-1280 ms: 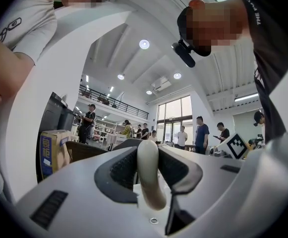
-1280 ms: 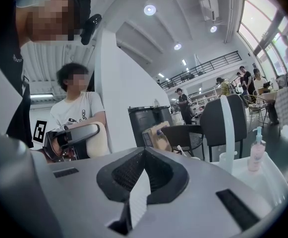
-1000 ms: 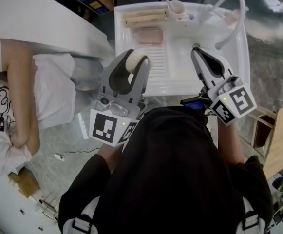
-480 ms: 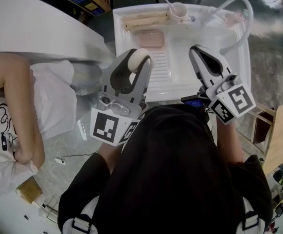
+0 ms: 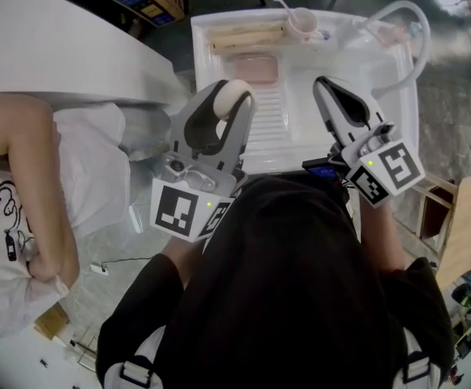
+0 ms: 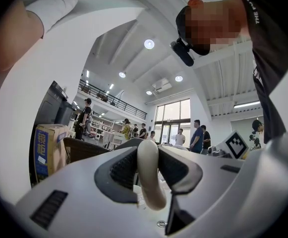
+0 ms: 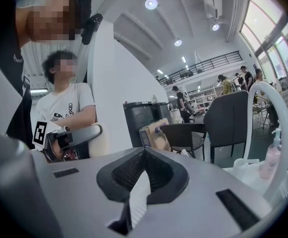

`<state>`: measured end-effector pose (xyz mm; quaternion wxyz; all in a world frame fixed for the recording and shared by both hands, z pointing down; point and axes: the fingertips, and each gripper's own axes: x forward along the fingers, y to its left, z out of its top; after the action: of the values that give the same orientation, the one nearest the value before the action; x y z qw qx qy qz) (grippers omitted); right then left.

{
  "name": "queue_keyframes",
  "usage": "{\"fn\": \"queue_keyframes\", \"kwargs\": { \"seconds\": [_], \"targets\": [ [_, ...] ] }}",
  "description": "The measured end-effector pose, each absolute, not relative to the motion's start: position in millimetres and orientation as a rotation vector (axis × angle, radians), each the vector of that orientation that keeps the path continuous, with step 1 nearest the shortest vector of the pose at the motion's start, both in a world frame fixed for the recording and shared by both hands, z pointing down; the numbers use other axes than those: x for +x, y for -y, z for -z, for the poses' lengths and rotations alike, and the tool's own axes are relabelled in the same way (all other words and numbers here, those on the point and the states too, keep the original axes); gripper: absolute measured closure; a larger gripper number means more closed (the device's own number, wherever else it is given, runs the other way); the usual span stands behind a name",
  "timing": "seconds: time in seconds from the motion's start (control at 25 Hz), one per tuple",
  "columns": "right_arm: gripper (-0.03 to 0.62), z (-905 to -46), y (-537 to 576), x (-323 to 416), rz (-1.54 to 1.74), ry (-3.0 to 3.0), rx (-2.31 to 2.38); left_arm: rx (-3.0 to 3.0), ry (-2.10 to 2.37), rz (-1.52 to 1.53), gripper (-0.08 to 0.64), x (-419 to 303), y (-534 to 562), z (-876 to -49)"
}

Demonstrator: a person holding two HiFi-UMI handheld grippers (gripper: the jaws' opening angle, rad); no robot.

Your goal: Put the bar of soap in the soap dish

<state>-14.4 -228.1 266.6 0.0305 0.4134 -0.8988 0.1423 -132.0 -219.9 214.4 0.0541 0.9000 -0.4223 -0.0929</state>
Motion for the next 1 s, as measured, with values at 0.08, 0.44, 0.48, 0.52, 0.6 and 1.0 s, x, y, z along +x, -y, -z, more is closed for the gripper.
{"fn": "queue_keyframes", "kwargs": {
  "seconds": [0.08,0.44,0.48,0.52,0.6,1.0],
  "targets": [
    [0.571,-266.0,228.4,-17.1,-0.438,2.769,1.270,2.737,1.278,0.283,0.439,-133.4,221.5,-213.8],
    [0.571,-268.0,230.5,-10.3,-0.453,2.759,1.291,2.720,1.305,0.255,0.439,-139.8,233.1,-218.3],
    [0.571,-268.8,231.1,-9.6,-0.455,2.761,1.295,2.720,1.305,0.248,0.438,-139.9,234.5,-220.0],
    [0.571,-269.6,231.5,-8.5,-0.458,2.762,1.299,2.722,1.303,0.239,0.438,-139.4,235.8,-221.9],
    [0.571,-271.0,232.2,-4.6,-0.469,2.762,1.304,2.722,1.301,0.219,0.439,-136.1,237.6,-224.5],
    [0.571,-277.3,249.0,8.8,-0.509,2.776,1.273,2.709,1.313,0.191,0.439,-118.6,251.9,-227.3]
  ]
}}
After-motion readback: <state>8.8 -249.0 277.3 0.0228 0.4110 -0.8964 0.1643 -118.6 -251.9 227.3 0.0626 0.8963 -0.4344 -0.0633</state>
